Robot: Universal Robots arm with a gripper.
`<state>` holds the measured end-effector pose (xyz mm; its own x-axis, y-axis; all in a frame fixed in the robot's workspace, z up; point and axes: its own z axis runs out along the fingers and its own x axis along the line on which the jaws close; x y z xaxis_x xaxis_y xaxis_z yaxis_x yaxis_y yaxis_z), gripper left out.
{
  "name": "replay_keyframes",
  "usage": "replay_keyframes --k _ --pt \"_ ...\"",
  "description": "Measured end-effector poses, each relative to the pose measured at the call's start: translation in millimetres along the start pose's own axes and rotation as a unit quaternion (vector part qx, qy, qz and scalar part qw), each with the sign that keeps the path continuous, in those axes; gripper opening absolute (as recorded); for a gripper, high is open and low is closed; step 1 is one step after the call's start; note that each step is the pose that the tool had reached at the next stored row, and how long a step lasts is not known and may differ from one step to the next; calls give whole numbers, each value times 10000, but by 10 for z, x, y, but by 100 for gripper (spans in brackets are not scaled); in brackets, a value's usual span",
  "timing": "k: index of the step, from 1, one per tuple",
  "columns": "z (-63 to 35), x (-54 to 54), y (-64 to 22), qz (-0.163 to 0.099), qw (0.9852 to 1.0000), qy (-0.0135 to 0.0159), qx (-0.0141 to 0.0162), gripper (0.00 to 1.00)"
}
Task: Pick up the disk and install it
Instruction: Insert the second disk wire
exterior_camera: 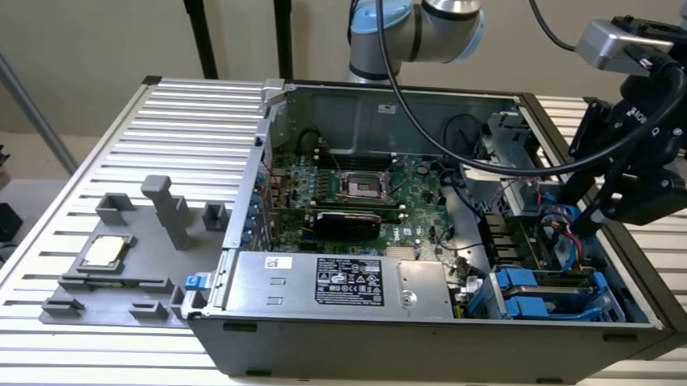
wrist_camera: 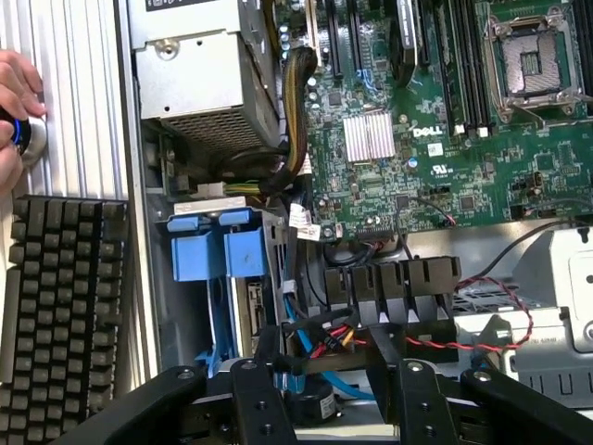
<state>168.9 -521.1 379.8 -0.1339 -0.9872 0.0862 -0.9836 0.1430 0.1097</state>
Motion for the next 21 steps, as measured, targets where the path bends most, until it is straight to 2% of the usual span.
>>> replay_keyframes --k 2,5,6,9,12,21 --pt "-3 -4 -27 1 10000 10 -40 50" --pt "-10 -4 -46 0 9999 30 -142 50" --pt "-27 -1 -44 -1 9999 34 -161 50" --pt "-103 8 -36 -1 9998 35 -175 50" --pt "-111 10 -36 -1 9998 38 -182 50" --pt "-32 3 -45 12 9997 139 -183 50"
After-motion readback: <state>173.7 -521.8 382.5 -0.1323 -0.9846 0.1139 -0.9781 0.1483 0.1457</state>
